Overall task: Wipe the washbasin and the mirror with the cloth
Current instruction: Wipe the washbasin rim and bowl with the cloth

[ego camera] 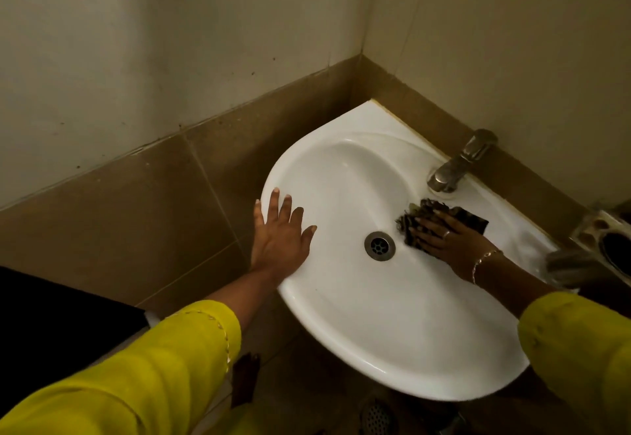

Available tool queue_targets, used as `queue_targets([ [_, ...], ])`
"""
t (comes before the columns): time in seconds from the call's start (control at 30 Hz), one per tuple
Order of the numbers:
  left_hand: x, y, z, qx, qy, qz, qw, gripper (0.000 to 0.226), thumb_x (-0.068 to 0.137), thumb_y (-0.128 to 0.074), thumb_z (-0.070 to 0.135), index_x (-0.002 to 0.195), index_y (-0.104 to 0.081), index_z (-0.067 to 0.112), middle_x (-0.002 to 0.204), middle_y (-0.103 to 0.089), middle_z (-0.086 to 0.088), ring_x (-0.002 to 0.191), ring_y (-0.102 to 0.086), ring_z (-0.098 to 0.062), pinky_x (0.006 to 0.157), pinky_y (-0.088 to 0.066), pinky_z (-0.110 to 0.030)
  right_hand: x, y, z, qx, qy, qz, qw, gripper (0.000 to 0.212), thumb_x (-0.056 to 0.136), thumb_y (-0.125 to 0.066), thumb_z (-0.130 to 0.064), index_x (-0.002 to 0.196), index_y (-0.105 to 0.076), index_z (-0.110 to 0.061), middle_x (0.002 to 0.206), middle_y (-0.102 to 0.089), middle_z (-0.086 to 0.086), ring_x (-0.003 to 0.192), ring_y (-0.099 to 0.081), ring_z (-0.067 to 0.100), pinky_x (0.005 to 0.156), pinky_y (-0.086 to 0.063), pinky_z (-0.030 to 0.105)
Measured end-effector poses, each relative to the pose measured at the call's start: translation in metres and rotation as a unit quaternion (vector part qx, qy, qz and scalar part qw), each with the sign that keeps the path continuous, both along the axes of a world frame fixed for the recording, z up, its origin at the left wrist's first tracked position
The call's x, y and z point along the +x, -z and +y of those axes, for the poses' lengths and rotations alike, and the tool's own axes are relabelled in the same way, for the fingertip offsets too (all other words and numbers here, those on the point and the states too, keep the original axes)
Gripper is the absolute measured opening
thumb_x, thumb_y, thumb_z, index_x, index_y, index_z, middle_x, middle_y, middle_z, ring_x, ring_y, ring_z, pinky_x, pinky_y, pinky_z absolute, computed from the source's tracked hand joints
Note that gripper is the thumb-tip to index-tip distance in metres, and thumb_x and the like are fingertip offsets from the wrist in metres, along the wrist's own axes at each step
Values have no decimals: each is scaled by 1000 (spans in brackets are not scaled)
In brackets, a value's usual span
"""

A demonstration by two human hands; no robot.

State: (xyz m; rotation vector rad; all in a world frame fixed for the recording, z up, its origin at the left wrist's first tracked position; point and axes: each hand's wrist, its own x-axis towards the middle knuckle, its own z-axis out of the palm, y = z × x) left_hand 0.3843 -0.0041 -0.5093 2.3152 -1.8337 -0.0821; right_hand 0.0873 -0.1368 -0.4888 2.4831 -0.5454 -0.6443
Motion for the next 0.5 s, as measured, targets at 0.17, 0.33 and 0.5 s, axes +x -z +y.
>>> queue_targets([
  [0.17, 2, 3, -1, -23, 5, 2, 1000, 65, 86, -16, 48, 119, -55, 8, 138, -46, -18, 140, -19, -34, 111, -9, -58, 34, 4, -11, -73, -15, 100, 992, 58, 60, -67, -14, 118, -63, -11, 124, -62, 12, 119, -54, 34, 112, 5, 53],
  [0.33, 2, 4, -1, -30, 4, 4, 1000, 72, 83, -9, 51, 124, -52, 9, 142, -41, -16, 142, -12, -31, 113, -2, -54, 11, 10, -2, -68, 10, 112, 991, 66, 57, -76, -23, 121, -61, -15, 129, -59, 9, 124, -50, 31, 112, 6, 53],
  [0.5, 2, 3, -1, -12, -2, 12, 1000, 64, 86, -18, 49, 128, -47, 10, 147, -34, -14, 143, -4, -27, 113, 3, -52, -25, 25, 11, -28, -18, 75, 997, 67, 45, -81, -16, 110, -67, -10, 114, -67, 15, 112, -59, 37, 113, 11, 47],
])
